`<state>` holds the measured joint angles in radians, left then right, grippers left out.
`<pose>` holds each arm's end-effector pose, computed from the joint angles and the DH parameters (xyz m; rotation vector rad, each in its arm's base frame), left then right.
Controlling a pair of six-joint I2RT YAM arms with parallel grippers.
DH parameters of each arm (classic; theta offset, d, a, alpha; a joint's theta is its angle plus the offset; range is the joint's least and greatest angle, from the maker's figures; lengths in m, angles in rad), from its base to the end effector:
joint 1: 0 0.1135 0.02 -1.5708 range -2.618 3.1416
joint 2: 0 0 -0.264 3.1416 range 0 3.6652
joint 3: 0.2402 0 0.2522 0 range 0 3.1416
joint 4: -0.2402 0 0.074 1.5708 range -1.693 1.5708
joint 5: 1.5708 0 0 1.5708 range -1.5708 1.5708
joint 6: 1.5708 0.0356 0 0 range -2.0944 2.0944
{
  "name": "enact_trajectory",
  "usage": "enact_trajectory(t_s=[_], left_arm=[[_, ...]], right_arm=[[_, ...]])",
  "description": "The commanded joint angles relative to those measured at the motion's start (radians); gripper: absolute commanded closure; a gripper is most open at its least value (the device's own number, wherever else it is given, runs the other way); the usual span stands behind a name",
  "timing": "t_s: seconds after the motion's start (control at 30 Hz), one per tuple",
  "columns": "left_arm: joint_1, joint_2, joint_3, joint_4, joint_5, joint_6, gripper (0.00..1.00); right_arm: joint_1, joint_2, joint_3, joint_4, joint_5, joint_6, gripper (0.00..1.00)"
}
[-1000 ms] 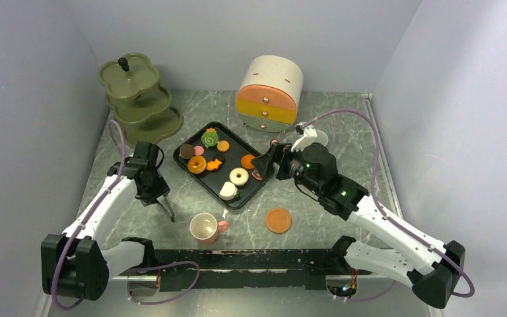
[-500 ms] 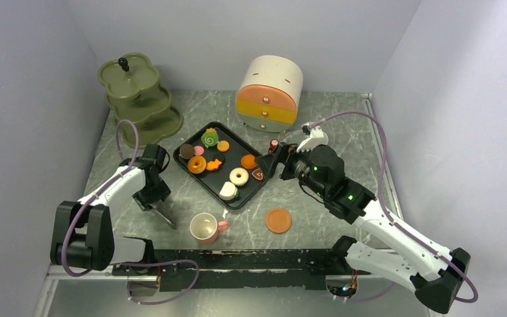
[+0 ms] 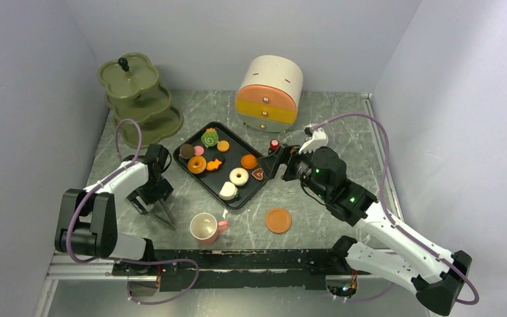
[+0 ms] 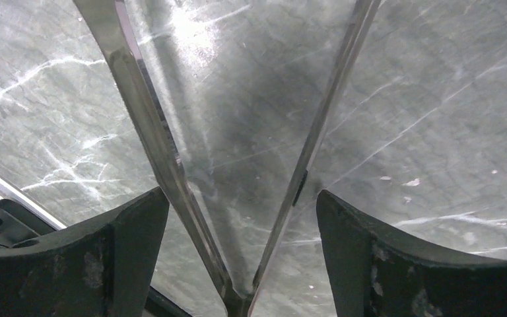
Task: Serve the afternoon tea
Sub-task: Pick up the clamp from the center of the board.
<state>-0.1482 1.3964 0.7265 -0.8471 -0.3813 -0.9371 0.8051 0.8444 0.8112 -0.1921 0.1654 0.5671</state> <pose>0.2089 -0.0178 0.1615 -1.1157 2.6415 0.4340 0.1413 0.1386 0.3383 -0.0992 1.8690 0.8229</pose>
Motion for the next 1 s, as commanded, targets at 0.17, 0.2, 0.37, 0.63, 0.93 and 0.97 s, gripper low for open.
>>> enact_trajectory(t_s=[0.17, 0.2, 0.37, 0.63, 0.93, 0.97], left_arm=[[-0.005, -0.015, -0.006, 0.031, -0.021, -0.067, 0.17], [-0.004, -0.026, -0.021, 0.048, -0.015, -0.066, 0.19], [0.044, -0.074, -0.095, 0.133, 0.024, -0.040, 0.21], [0.104, -0.067, -0.130, 0.187, 0.048, 0.023, 0.22], [0.103, -0.098, -0.162, 0.237, 0.042, 0.019, 0.33], [0.103, -0.104, -0.163, 0.236, 0.034, 0.014, 0.34]], right_arm=[[-0.005, -0.027, -0.016, 0.005, 0.013, -0.013, 0.04], [-0.004, -0.028, -0.017, 0.005, 0.013, -0.013, 0.04], [-0.005, -0.028, -0.017, -0.005, 0.011, -0.013, 0.04], [-0.005, -0.042, -0.022, -0.010, 0.021, -0.011, 0.04], [-0.006, -0.023, -0.016, -0.013, -0.002, -0.001, 0.04], [-0.006, -0.016, -0.013, -0.019, -0.003, -0.001, 0.04]])
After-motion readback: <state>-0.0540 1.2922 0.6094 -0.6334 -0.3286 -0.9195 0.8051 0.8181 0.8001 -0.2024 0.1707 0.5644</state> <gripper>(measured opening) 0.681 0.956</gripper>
